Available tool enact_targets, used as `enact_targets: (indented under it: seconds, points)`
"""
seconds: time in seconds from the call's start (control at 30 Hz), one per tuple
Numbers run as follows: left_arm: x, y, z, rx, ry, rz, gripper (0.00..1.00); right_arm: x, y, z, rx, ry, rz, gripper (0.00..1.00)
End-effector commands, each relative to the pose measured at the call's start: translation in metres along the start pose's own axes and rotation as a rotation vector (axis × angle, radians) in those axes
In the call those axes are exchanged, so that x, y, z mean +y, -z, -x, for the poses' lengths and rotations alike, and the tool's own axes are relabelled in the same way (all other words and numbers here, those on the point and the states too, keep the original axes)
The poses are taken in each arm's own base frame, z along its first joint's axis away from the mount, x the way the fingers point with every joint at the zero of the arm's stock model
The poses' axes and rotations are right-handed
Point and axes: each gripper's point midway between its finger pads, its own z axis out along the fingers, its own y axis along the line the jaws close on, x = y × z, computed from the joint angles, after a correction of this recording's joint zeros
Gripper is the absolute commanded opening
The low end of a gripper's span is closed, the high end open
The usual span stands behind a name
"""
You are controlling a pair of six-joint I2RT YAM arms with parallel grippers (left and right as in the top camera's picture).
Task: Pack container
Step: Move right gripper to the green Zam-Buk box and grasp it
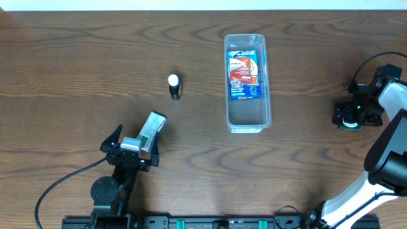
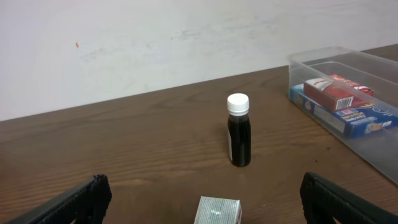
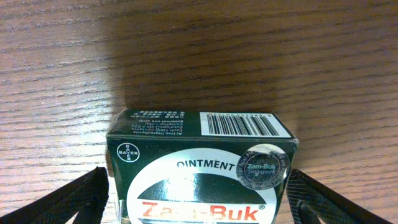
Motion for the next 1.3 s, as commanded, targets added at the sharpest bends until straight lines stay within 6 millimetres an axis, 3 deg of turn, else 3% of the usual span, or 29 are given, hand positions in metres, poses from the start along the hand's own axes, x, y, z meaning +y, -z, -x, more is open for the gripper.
enact_targets:
  seconds: [0.0,0.17,0.87,1.1,1.27]
  points:
    - [-0.003,-0.001,-0.017,0.049,-0.008,-0.014,0.98,0.002,-0.005,-0.006,0.016,-0.006,0.014,0.86]
    - [-0.003,-0.001,-0.017,0.049,-0.008,-0.014,0.98,0.003,-0.006,-0.007,0.018,-0.006,0.015,0.72]
    - [-0.003,-0.001,-0.017,0.049,-0.008,-0.014,0.98,0.000,-0.002,0.001,-0.006,-0.082,0.006,0.64]
    - [-0.003,-0.001,-0.017,0.049,-0.008,-0.014,0.98,0.005,0.023,0.024,-0.048,-0.129,0.037,0.63]
    - [-0.003,-0.001,-0.017,0.049,-0.008,-0.014,0.98,0.035,0.057,0.053,-0.118,-0.103,0.172,0.63]
